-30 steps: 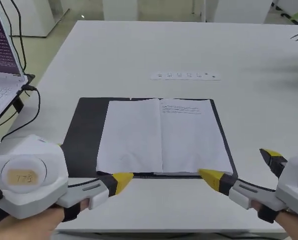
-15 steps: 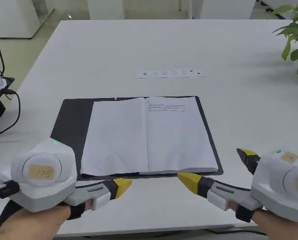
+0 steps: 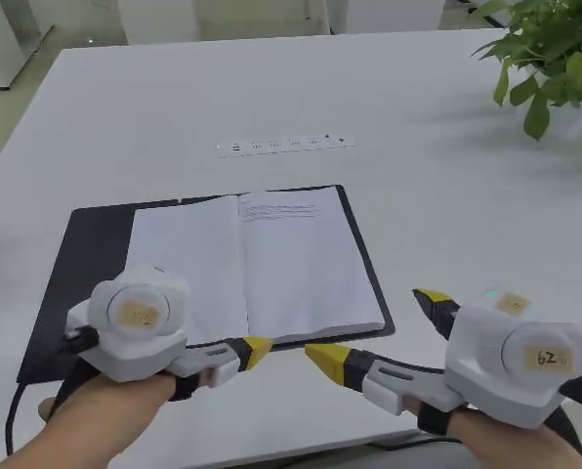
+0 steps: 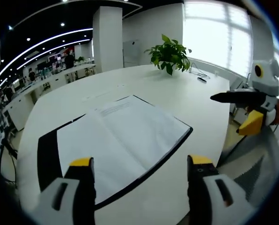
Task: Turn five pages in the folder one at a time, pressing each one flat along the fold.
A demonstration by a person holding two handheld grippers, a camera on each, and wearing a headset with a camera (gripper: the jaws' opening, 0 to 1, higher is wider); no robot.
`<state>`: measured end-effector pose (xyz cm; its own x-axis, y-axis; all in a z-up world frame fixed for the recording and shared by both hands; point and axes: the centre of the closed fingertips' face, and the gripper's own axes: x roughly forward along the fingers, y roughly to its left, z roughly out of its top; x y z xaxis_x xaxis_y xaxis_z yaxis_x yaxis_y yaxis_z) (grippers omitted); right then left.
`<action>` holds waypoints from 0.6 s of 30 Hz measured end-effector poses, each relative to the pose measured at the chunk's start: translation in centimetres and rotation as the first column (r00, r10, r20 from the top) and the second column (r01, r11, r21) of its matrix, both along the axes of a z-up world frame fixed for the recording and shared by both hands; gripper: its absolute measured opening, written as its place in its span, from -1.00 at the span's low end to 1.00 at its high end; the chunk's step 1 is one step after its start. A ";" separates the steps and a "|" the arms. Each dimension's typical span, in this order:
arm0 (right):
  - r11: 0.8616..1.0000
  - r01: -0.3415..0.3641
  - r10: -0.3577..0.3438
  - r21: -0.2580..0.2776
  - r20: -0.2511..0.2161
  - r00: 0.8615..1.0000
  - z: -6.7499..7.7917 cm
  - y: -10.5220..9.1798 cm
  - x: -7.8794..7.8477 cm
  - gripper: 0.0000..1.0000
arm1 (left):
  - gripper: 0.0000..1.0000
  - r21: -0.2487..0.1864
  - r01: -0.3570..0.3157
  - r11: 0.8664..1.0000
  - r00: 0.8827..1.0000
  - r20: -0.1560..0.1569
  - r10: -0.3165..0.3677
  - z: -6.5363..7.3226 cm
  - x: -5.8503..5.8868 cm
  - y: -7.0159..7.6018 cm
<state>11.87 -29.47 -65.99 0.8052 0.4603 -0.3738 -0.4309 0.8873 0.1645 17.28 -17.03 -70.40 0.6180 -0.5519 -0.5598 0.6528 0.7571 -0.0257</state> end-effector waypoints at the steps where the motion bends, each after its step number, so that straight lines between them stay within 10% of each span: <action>1: 1.000 -0.001 0.001 0.000 -0.002 1.000 0.0 0.0 0.0 0.88 | 0.62 0.001 0.009 1.000 1.000 -0.001 -0.009 -0.2 0.2 -0.4; 18: 1.000 0.028 -0.028 0.005 0.003 1.000 0.1 -2.1 -0.4 0.83 | 0.46 -0.039 0.107 0.993 0.994 -0.025 -0.108 -4.1 2.8 -9.1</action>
